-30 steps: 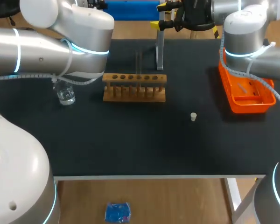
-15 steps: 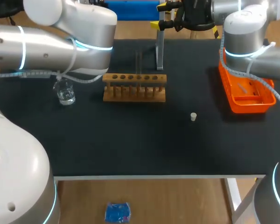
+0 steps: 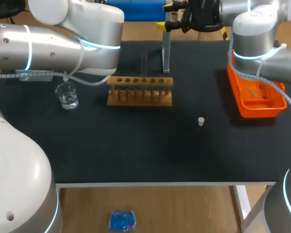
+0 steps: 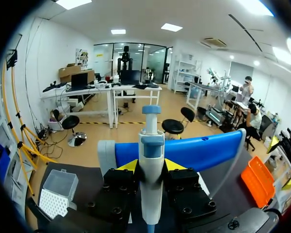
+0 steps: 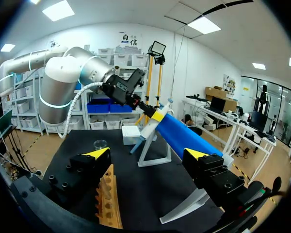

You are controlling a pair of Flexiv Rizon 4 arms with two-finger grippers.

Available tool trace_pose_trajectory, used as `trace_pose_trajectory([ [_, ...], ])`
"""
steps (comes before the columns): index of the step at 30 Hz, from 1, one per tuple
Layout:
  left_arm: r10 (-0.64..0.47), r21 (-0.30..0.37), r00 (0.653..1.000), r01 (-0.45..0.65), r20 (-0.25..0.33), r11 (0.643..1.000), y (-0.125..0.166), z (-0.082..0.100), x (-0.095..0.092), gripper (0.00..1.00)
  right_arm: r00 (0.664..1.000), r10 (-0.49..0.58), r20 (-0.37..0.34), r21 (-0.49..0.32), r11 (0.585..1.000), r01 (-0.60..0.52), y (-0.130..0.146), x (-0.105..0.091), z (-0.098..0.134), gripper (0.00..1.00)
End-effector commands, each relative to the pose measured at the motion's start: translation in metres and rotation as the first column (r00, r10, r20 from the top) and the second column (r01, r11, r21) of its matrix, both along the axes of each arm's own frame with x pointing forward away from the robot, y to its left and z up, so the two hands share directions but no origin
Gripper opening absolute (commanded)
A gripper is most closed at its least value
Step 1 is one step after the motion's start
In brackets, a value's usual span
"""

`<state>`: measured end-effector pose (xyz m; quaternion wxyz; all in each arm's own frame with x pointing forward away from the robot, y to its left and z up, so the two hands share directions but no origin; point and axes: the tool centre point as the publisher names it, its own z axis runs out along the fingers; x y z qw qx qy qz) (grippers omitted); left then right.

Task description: Invert the test tube, pick up the pipette, mount the tip to pipette, aspirate from beaker and dispense into the tube, eject the tip, return the pipette, and cap with the stopper.

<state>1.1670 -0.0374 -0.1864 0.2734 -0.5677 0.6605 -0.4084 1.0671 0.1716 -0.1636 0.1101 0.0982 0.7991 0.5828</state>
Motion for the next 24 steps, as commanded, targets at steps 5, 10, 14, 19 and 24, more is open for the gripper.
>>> trace_pose_trajectory([
  [5, 0.004, 0.000, 1.000, -0.004, -0.015, 1.000, 0.000, -0.006, 0.003, 0.00, 1.000, 0.002, -0.002, -0.002, 1.000, -0.002, -0.001, 0.000, 0.001, 1.00],
  [10, 0.008, -0.001, 1.000, -0.008, -0.022, 1.000, 0.001, -0.009, 0.002, 0.00, 1.000, 0.002, -0.002, -0.002, 1.000, -0.002, -0.001, 0.000, 0.001, 1.00],
  [14, 0.010, -0.004, 1.000, -0.010, -0.027, 1.000, 0.001, -0.011, 0.002, 0.00, 1.000, 0.002, -0.002, -0.002, 1.000, -0.002, -0.001, 0.000, 0.001, 1.00],
  [19, 0.006, -0.008, 0.999, -0.006, -0.032, 1.000, 0.000, -0.012, 0.002, 0.00, 1.000, 0.002, -0.002, -0.002, 1.000, -0.002, -0.001, 0.000, 0.001, 1.00],
  [24, 0.000, -0.015, 0.999, -0.001, -0.038, 1.000, -0.001, -0.013, 0.003, 0.00, 1.000, 0.002, -0.002, -0.002, 1.000, -0.002, -0.001, 0.000, 0.001, 1.00],
])
